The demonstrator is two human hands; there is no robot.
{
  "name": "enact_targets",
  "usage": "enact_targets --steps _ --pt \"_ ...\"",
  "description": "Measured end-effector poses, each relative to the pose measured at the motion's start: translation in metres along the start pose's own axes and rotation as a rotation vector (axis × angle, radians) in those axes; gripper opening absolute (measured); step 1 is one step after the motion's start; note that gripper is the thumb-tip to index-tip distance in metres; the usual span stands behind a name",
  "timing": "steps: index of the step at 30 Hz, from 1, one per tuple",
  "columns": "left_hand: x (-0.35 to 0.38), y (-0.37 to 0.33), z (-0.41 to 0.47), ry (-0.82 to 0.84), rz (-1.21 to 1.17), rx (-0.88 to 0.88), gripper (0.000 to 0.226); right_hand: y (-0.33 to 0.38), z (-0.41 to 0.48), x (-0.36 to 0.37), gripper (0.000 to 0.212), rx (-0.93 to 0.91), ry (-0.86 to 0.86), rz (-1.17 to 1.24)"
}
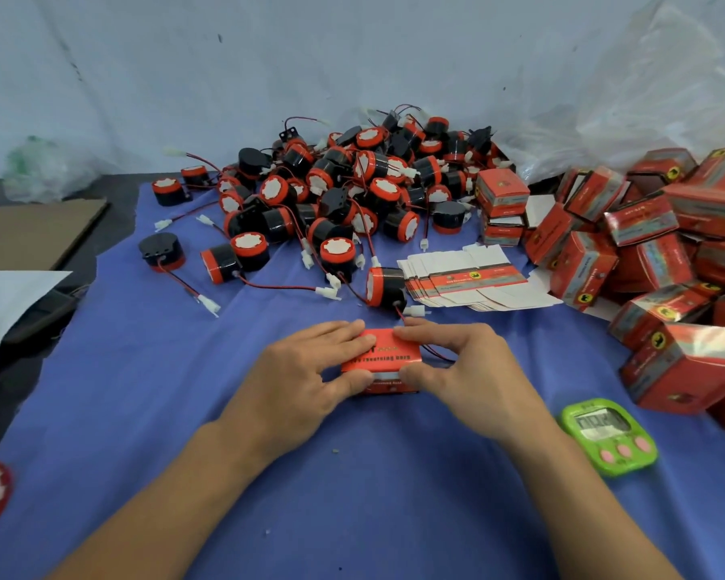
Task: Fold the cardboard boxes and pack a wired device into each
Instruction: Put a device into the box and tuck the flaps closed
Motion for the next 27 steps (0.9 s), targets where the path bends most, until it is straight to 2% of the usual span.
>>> enact_targets --steps 8,15,17,21,27 --pt "-0.004 0.007 0.005 -0.028 -0.113 -0.068 0.032 -0.003 0.004 0.0 0.025 0.004 0.018 0.073" --pt "-0.002 0.006 0.002 0.008 -0.135 -0.085 0.034 -0.005 0.002 -0.004 0.033 0.02 -0.008 0.058" --pt "-0.001 0.004 0.0 0.044 -0.12 -0.094 0.04 -0.007 0.002 -0.002 0.033 0.031 0.009 0.084" --pt "0.009 0.001 -0.006 0.165 0.034 -0.073 0.074 -0.009 0.001 0.003 0.037 0.062 0.037 0.204" --pt "0.023 -0.007 -0.007 0.193 0.161 -0.033 0.072 -0.006 0.001 0.009 0.041 0.065 0.072 0.356"
Point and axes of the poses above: each hand's wrist, its own z-axis towards the middle knuckle, its own x-axis out of the palm, y = z × x, the point moved 10 cm from there along z, towards the middle knuckle, and after that the axes turned 14 degrees about -z, right-handed, at the moved point
